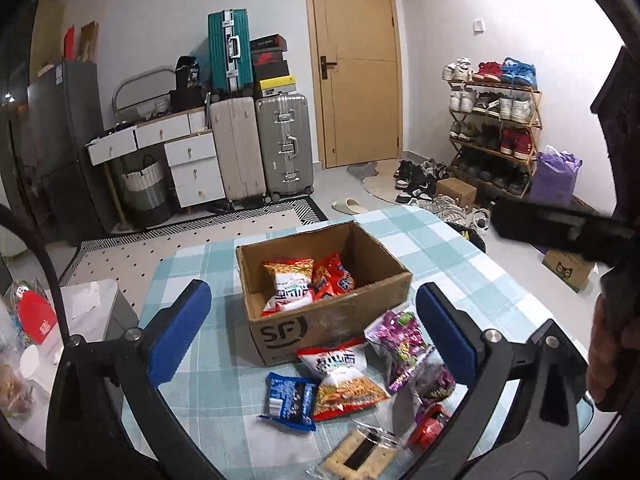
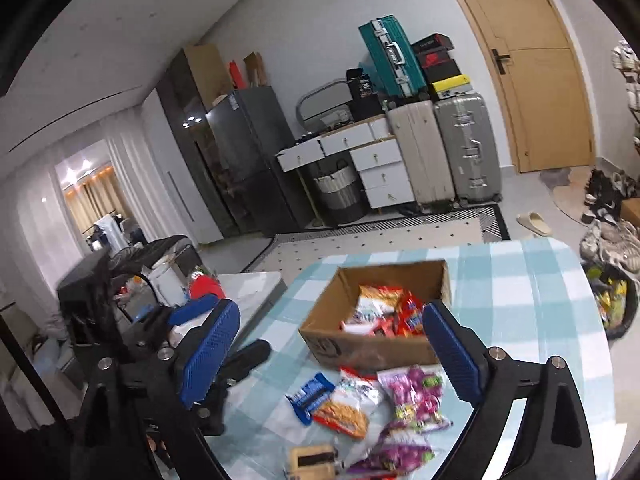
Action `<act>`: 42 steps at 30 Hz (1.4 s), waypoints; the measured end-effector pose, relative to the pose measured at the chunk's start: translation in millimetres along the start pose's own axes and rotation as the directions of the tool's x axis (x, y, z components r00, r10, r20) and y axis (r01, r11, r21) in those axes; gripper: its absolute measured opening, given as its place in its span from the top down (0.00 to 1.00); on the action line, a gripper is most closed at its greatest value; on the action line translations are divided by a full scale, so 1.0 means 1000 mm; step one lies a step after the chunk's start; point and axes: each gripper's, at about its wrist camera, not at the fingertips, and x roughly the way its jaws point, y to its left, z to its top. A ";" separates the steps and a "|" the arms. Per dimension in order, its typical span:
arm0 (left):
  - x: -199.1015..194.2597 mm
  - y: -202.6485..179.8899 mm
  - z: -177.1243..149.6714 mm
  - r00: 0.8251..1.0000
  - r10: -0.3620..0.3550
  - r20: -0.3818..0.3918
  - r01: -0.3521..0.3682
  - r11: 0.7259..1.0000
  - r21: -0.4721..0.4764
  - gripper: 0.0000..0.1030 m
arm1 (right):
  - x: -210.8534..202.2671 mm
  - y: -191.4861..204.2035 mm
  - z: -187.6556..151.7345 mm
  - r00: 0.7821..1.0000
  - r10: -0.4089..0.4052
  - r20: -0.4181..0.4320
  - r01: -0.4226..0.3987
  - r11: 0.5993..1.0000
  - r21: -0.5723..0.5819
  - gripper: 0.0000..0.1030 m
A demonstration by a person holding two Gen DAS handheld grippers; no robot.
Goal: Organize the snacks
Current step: 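Move both tools back toward the remaining snacks on the table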
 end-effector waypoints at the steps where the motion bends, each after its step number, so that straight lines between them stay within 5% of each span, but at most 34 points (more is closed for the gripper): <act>1: -0.002 -0.003 -0.002 1.000 0.002 0.003 -0.002 1.000 0.002 0.01 | -0.002 0.001 -0.006 1.000 -0.013 0.000 0.013 1.000 -0.009 0.08; 11: -0.003 -0.015 -0.054 0.998 -0.016 -0.055 0.015 1.000 -0.008 0.01 | -0.006 -0.012 -0.059 0.998 -0.033 -0.047 0.035 0.998 0.047 0.04; 16: 0.006 -0.008 -0.090 0.993 -0.075 -0.085 0.068 0.994 -0.088 0.01 | -0.010 -0.022 -0.087 0.997 -0.032 -0.077 0.038 0.996 0.082 0.04; 27: 0.026 -0.009 -0.153 0.992 0.000 -0.122 -0.021 0.986 -0.164 0.01 | -0.008 -0.026 -0.154 0.985 -0.083 -0.152 0.086 0.996 0.015 0.04; 42: 0.029 -0.004 -0.182 0.988 0.007 -0.156 -0.040 0.977 -0.208 0.01 | 0.013 -0.031 -0.194 0.968 -0.093 -0.235 0.103 0.994 0.031 0.04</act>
